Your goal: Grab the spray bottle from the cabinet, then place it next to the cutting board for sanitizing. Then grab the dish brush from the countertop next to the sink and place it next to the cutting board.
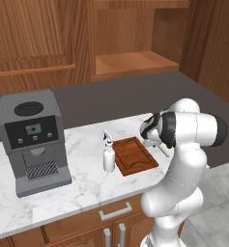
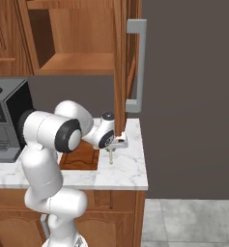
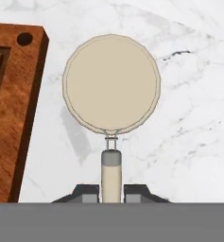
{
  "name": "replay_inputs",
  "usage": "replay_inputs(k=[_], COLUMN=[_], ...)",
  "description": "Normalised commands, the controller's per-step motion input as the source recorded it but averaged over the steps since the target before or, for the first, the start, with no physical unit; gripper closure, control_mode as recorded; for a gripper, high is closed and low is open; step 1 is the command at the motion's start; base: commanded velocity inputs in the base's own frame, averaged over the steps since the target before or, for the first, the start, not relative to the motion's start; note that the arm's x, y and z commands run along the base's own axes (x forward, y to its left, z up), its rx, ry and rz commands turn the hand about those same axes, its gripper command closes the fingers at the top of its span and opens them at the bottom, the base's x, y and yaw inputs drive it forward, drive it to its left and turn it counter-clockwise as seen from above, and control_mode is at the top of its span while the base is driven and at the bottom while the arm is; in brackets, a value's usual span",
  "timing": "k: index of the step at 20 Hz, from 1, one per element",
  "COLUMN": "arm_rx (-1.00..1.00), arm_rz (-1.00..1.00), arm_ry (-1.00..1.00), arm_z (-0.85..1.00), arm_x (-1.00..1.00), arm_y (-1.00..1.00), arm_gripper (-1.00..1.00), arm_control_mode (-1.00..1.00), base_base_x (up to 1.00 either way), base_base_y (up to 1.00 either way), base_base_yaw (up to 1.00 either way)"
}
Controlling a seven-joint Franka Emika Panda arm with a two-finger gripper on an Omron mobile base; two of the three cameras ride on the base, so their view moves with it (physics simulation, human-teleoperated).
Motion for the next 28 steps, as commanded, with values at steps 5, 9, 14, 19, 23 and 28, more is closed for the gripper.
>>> replay_inputs(k=[5,9,14,19,23,28], arm_rx=[0.00,0.00,0.00,0.00,0.00,-0.02], arm_rz=[0.00,0.00,0.00,0.00,0.00,-0.03], arm_ry=[0.06,0.03,-0.01,-0.09,-0.06,-0.02], arm_z=[-0.37,-0.23,0.07,0.45,0.56,0.83], arm_x=[0.15,0.08,-0.04,-0.22,-0.20,-0.44], arm_y=[0.01,0.07,0.00,0.06,0.64,0.38], arm_gripper=[-1.00,-1.00,-1.00,-1.00,-1.00,-1.00], arm_control_mode=[-1.00,-1.00,-1.00,-1.00,-1.00,-1.00], base_base_x=[0.00,0.00,0.00,0.00,0.00,0.00], base_base_y=[0.00,0.00,0.00,0.00,0.00,0.00], base_base_yaw=[0.00,0.00,0.00,0.00,0.00,0.00])
